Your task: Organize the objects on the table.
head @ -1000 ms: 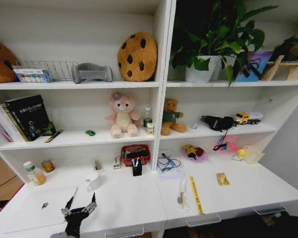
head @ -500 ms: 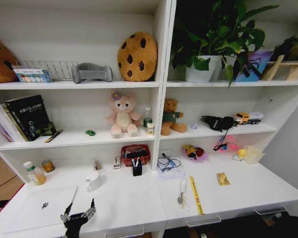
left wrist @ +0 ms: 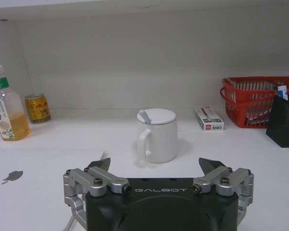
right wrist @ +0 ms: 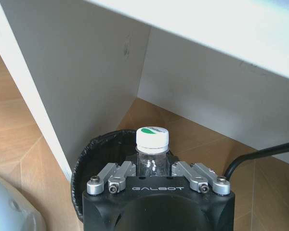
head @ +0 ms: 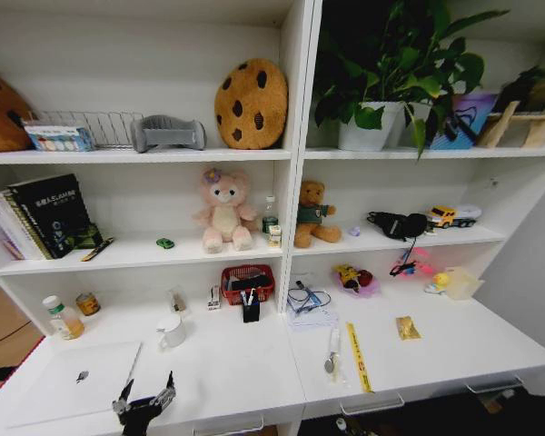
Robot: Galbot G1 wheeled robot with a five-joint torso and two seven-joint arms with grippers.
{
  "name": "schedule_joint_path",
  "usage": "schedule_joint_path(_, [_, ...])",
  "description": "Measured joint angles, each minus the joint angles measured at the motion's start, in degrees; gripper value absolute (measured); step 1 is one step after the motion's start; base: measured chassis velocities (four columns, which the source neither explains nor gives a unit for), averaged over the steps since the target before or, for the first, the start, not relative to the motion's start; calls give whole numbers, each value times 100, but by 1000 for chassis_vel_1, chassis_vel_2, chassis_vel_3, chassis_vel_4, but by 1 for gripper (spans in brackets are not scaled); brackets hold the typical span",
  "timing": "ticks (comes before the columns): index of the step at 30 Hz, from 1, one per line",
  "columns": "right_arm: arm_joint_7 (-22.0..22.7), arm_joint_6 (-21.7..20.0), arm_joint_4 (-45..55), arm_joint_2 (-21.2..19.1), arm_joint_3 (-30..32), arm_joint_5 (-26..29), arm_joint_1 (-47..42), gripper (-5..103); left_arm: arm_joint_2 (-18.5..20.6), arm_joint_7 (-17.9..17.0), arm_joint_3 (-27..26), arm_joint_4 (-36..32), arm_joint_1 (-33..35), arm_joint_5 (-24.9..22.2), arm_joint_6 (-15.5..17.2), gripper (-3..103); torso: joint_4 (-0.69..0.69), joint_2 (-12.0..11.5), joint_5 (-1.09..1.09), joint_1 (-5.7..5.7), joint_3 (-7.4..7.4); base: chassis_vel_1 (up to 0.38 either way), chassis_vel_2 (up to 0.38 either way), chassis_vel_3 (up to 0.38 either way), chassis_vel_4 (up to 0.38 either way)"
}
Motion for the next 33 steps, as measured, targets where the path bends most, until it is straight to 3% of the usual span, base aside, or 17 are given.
schedule_joint_path(12, [47,474,-1259,286,-80,-634,962,27,85,-30,-71,42,28,-92,66,100,1,0,1,0,0,0,0,0,0])
schedule_joint_path(31, [350,906,-1978,500,-11,-1306,1329,24,77,-88,-90,144,-76,-208,127,100,0,0,0,0,0,0,0,0,0])
schedule_joint_path(33, [414,980,-1927,541,0,-1430,1279,34,90,-93,-93,138,-76,-228,137,100,0,0,1,0,0,0,0,0,0])
